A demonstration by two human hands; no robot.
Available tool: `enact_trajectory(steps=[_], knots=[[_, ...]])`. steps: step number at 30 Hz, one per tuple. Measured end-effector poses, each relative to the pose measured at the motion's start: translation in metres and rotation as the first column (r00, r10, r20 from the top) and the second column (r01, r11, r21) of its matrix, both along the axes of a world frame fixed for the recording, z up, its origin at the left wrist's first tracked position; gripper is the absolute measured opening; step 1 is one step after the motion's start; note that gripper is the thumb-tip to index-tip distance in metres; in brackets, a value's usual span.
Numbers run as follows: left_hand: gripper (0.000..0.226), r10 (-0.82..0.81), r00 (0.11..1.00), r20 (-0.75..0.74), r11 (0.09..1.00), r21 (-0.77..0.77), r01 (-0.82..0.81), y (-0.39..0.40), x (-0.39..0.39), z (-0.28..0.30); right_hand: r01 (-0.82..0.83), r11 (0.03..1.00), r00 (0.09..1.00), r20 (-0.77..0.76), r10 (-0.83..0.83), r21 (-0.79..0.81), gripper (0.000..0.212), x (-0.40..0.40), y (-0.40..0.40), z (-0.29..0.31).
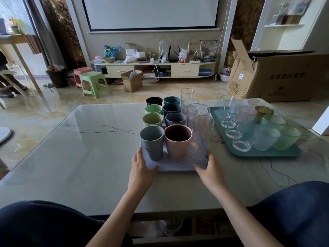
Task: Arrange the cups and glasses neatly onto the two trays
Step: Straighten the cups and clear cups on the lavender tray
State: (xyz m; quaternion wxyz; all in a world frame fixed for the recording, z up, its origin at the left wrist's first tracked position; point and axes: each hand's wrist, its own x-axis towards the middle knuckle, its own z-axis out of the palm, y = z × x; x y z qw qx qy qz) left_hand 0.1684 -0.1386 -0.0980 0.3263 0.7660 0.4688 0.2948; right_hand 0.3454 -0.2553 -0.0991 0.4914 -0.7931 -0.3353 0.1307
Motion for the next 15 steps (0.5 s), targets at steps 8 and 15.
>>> enact_trajectory(steps=[8,15], knots=[[0.067,-0.064,0.922,-0.383,0.997,0.017,0.076,0.010,-0.024,-0.017,-0.024,0.921,0.927,0.336,0.166,-0.388,0.019,0.008,-0.019,0.004],[0.068,-0.066,0.910,-0.410,0.994,0.050,0.095,0.012,-0.025,-0.018,-0.028,0.853,0.761,0.543,0.356,-0.521,0.019,0.017,-0.032,0.013]])
